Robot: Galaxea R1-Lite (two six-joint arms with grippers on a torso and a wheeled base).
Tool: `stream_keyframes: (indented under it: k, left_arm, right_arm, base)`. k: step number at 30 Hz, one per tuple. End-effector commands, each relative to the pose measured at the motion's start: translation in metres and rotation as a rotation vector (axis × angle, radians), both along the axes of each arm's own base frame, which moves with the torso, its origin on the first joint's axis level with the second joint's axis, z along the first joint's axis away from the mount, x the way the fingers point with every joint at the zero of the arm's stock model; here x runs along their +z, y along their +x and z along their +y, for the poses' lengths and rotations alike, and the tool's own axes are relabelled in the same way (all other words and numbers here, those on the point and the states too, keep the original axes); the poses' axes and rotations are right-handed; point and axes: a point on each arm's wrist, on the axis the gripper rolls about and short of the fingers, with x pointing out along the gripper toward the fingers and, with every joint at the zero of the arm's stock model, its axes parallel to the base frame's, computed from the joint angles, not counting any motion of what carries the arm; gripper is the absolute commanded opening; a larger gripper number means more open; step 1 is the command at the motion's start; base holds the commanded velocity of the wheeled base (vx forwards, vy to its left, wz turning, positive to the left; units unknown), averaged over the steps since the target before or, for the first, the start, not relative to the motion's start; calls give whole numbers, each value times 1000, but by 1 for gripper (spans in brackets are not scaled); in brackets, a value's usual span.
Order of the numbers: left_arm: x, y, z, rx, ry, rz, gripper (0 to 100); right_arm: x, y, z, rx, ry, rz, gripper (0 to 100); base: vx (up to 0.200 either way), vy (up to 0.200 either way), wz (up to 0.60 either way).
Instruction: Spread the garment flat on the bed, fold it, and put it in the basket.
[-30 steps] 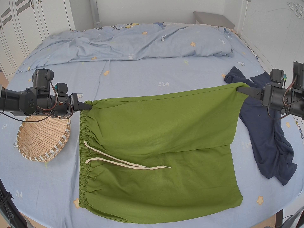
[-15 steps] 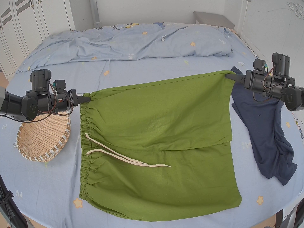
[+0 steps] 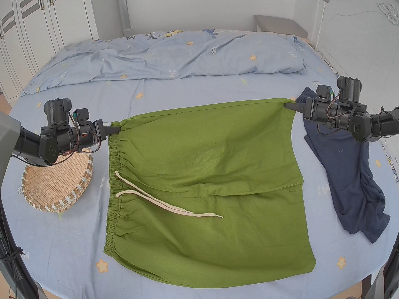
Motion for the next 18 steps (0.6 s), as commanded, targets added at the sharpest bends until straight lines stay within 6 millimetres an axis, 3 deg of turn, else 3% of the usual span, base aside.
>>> stream_keyframes:
  k: [1,18]
  left_arm:
    - [-16,10,4,12,-8,22,0]
    - [-20,30,3,11,-10,1,0]
  right_arm:
    - [-21,16,-2,-20,-5,35,0]
    - [-41,38,-3,-51,-6,101,0]
  base:
    - [0,0,0]
    - [0,0,0]
